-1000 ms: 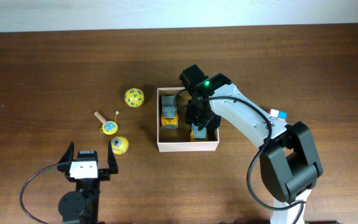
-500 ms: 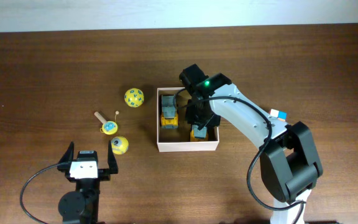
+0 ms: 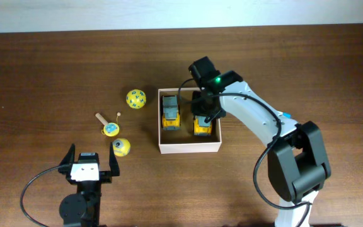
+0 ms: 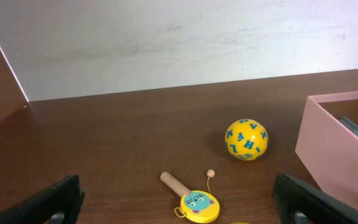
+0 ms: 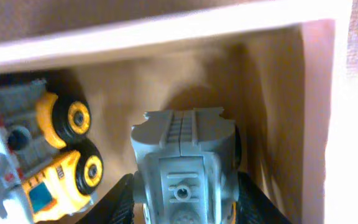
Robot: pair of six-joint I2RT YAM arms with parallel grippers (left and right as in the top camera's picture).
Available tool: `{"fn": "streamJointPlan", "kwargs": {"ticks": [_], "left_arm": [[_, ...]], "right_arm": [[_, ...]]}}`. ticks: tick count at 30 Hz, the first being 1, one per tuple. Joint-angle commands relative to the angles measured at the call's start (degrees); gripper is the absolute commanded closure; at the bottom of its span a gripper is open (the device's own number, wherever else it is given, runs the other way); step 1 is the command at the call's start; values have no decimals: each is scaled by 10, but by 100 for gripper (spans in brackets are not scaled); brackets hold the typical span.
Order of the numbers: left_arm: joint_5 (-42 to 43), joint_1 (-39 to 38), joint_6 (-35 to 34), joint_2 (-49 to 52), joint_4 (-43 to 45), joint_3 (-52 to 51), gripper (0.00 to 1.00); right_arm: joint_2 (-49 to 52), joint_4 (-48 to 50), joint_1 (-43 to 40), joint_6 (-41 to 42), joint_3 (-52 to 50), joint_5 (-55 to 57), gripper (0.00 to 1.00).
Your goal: Pack container
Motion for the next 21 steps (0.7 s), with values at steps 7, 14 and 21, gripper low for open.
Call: {"fn": "streamJointPlan", "kwargs": {"ticks": [7,14,21], "left_arm": [[6,-2,9,-2,0,-4,1],[6,-2,9,-2,0,-4,1],[6,-2,9,-2,0,-4,1]], "right_arm": [[0,22,-21,-78,-2,13,50],[0,23,-20,-94,-2,10,32],[0,10,-20,-129,25,-10,26]]}}
